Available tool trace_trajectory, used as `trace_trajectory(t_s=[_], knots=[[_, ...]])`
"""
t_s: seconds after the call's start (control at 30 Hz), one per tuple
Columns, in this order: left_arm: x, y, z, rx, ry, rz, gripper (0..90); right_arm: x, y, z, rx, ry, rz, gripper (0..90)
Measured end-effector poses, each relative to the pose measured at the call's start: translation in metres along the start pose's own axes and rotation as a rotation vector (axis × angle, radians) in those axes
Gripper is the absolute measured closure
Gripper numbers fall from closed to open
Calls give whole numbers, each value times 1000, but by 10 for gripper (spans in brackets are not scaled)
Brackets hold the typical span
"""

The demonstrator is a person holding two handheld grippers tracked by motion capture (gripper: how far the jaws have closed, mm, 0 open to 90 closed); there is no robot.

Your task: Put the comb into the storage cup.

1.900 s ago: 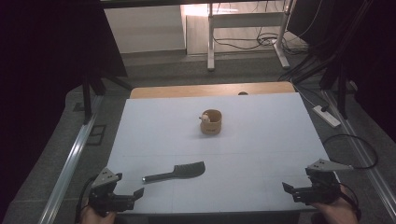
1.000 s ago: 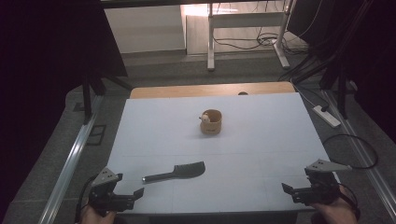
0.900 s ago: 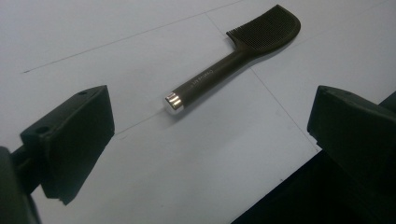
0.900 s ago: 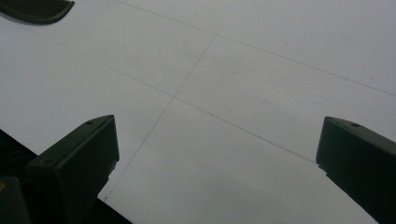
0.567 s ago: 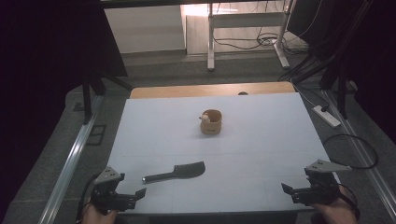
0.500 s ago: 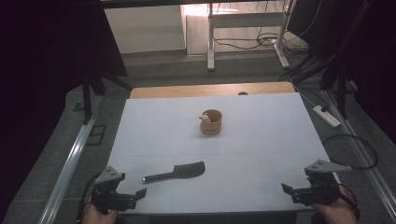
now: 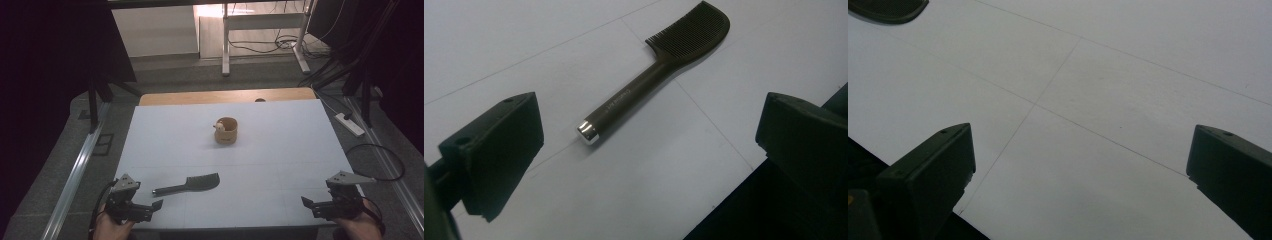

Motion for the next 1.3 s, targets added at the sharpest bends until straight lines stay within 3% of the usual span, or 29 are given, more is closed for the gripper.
trace_trajectory(t_s=[0.13,1.3], knots=[[-3,3,2,28,0,-2,0,0,0,0,-1,1,-1,0],[-38,32,13,84,72,-41,0,0,1,0,-3,1,-3,0]])
Point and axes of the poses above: each handheld gripper's, and its own axes: y roughly forward along the jaws, x roughly out of its underside, z roughly to its right, the point moved 9 cm from there along y, roughly forward along the jaws, and after that the axes turned 4 degrees about x, right-handed, at the moved point
